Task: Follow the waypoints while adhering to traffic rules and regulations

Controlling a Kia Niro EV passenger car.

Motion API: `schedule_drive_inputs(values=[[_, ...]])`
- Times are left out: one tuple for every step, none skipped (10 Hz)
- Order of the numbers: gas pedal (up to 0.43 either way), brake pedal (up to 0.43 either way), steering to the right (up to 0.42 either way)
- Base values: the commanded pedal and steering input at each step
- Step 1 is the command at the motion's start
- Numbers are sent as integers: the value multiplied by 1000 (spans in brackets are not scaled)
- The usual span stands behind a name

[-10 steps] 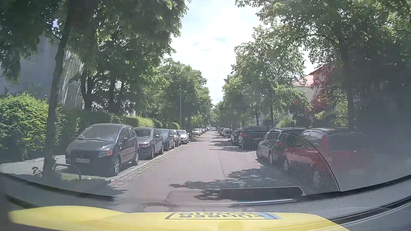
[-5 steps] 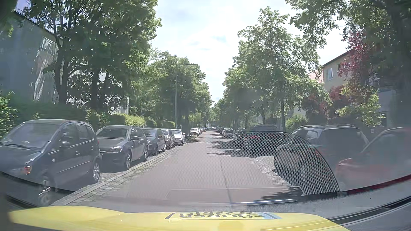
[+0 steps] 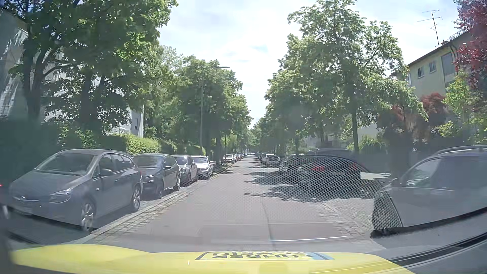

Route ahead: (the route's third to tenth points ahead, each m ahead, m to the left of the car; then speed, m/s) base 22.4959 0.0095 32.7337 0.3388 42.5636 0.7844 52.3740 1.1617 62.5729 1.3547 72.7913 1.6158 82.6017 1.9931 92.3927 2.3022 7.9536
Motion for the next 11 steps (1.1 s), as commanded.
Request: schedule_drive_inputs(values=[[67, 0, 3], [28, 0, 3], [0, 0, 3], [0, 0, 3], [0, 0, 3], [0, 0, 3], [0, 0, 3], [0, 0, 2], [0, 0, 2], [0, 0, 2], [0, 0, 2]])
